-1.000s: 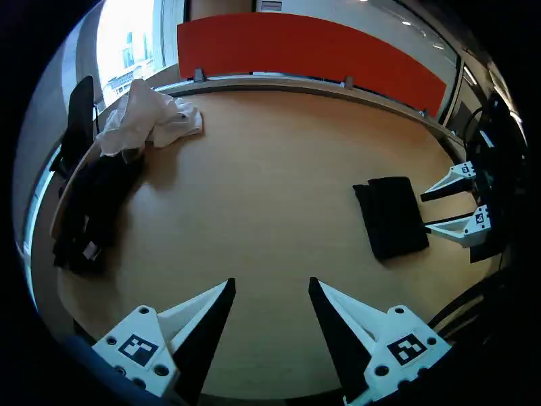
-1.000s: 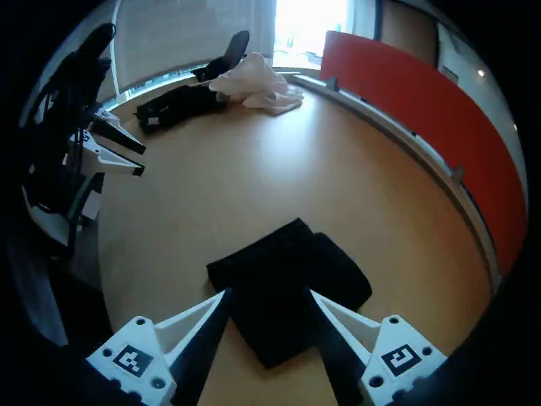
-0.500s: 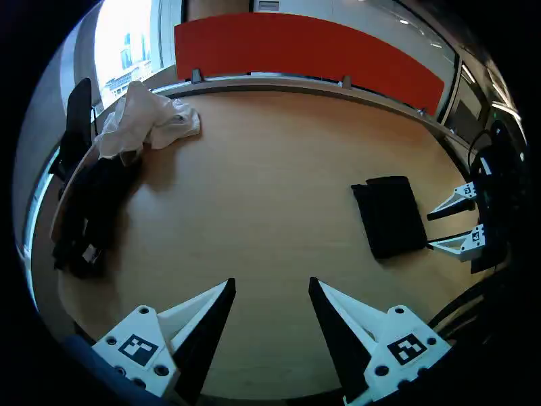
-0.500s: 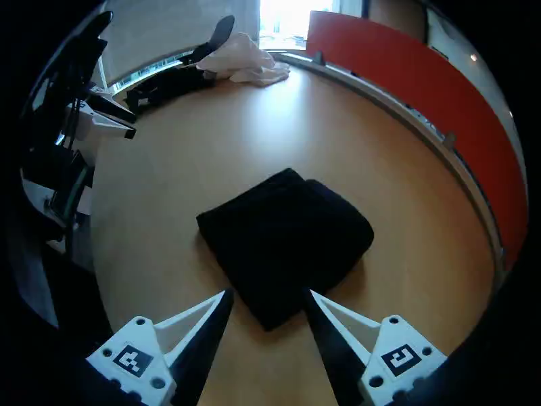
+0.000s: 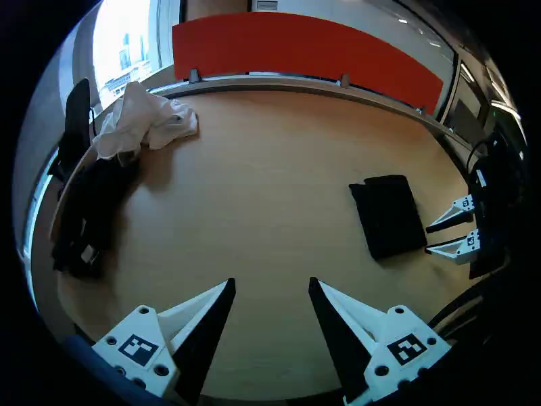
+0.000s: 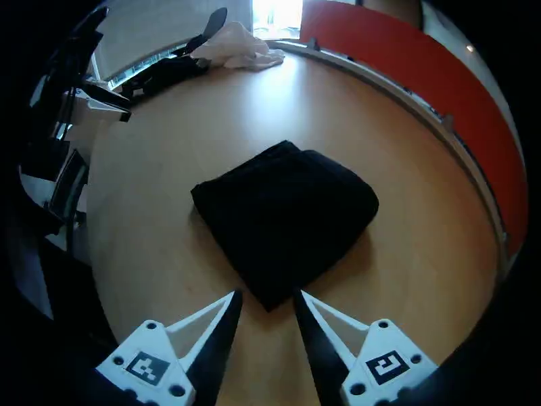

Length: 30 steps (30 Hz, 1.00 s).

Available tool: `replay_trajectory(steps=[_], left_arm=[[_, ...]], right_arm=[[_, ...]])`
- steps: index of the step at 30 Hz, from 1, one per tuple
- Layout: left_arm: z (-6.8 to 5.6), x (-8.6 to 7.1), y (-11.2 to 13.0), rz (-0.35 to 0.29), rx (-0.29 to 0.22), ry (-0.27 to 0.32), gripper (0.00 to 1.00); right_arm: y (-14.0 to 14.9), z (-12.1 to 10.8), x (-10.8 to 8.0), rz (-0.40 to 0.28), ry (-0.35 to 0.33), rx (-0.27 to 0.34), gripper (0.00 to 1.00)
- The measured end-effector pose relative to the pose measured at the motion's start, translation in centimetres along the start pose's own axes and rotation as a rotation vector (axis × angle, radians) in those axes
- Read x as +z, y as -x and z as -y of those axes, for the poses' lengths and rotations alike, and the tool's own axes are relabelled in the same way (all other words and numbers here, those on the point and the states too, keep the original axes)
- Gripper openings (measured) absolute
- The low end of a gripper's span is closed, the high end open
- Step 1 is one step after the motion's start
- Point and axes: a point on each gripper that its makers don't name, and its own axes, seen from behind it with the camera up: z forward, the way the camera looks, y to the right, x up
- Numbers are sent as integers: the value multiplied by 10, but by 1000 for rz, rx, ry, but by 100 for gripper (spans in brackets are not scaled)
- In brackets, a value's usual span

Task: Fold towel

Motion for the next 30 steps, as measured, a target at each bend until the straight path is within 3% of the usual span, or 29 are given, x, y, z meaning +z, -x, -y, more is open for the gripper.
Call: replay_trajectory(steps=[6,10,22,30], left_arm=[[-1,0,0,0,-5,2,80],[-4,1,0,-1,-9,9,90],[-4,2,-3,0,-5,10,95],[-3,2,-4,-3,-6,8,95]], right_arm=[[6,-1,2,11,3,5,52],[9,-2,3,19,5,5,52],[13,0,5,26,4,10,52],[13,1,9,26,1,35,27]])
